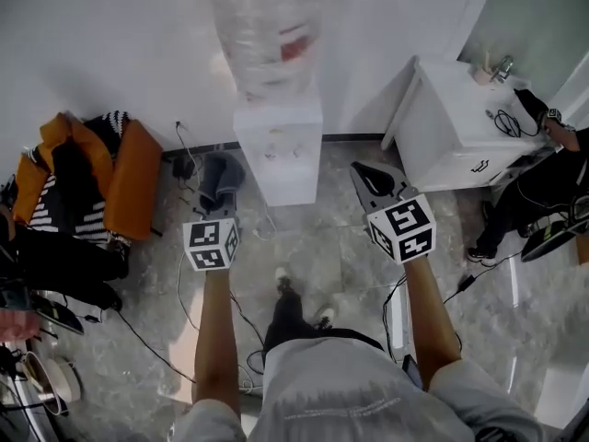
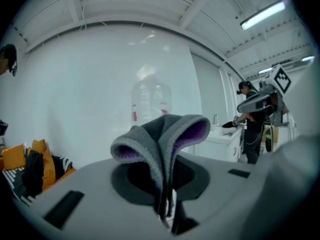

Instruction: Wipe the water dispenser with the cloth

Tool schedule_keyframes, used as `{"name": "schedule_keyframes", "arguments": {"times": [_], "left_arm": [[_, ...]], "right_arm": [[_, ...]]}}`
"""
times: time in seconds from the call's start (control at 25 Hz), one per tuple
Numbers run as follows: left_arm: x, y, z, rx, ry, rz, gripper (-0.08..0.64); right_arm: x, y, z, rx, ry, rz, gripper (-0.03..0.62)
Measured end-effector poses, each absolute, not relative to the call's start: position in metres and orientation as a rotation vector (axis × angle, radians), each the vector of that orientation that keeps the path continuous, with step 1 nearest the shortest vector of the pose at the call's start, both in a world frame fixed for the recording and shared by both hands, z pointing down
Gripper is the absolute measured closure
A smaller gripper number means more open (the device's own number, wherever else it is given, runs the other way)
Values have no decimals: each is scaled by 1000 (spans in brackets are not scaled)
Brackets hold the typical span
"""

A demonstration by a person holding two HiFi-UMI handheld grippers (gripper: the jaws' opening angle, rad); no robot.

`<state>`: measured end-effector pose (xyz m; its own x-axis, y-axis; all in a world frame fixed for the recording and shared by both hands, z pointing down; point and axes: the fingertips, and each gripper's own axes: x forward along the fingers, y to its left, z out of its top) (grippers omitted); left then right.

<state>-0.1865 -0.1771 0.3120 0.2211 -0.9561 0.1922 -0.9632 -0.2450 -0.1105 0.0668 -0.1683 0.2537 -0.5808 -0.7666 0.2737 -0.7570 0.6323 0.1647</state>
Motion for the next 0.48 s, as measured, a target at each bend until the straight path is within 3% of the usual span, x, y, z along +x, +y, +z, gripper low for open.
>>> {"name": "schedule_keyframes", "arguments": {"times": [0.48], "left_arm": [[-121,-95,217,2664,-1853,363,508]], "right_arm": [[88,-128,187,1314,-2552,-176,577]]}}
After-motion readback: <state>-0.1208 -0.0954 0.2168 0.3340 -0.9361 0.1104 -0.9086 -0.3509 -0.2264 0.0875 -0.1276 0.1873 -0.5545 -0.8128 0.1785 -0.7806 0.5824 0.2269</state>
